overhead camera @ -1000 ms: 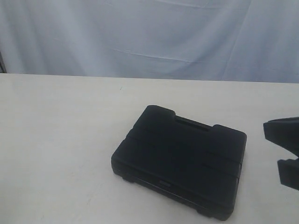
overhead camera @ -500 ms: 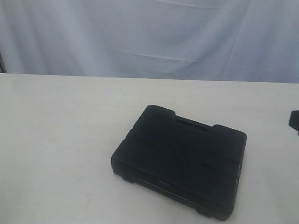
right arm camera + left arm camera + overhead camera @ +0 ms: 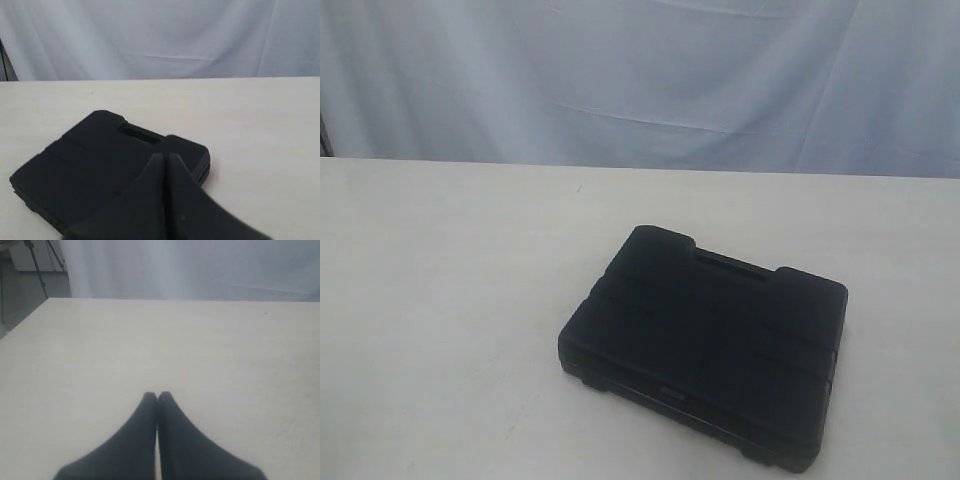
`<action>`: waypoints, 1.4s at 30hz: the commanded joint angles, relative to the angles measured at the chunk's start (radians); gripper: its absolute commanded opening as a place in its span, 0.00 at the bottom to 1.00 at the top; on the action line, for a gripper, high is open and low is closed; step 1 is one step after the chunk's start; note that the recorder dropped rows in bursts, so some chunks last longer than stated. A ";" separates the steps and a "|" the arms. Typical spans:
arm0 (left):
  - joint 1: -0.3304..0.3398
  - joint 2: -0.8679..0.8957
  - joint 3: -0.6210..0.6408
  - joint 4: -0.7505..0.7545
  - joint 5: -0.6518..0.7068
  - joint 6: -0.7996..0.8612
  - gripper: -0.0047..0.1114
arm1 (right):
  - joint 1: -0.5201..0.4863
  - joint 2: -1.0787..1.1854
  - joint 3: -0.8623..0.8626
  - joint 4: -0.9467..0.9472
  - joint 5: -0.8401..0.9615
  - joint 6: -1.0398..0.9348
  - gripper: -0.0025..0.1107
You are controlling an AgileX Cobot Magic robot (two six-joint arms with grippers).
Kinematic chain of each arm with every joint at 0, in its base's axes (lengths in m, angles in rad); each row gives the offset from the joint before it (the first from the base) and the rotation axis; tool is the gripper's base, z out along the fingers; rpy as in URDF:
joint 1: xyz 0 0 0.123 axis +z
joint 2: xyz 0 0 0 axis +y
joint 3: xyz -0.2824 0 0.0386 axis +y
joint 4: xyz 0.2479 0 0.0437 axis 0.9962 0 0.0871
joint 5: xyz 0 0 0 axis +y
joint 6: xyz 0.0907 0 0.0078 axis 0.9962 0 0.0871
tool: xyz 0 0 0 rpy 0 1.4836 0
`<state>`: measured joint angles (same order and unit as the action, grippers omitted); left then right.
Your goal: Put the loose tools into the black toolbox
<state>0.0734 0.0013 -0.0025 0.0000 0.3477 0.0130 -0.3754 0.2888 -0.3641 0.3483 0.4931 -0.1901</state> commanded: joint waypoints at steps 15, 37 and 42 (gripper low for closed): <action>-0.005 -0.001 0.003 0.000 -0.005 -0.006 0.04 | -0.006 -0.087 0.357 -0.308 -0.346 0.263 0.02; -0.005 -0.001 0.003 0.000 -0.005 -0.006 0.04 | 0.008 -0.258 0.364 -0.400 -0.181 0.259 0.02; -0.005 -0.001 0.003 0.000 -0.005 -0.006 0.04 | 0.008 -0.258 0.364 -0.400 -0.181 0.259 0.02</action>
<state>0.0734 0.0013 -0.0025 0.0000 0.3477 0.0130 -0.3677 0.0360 -0.0031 -0.0423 0.3083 0.0735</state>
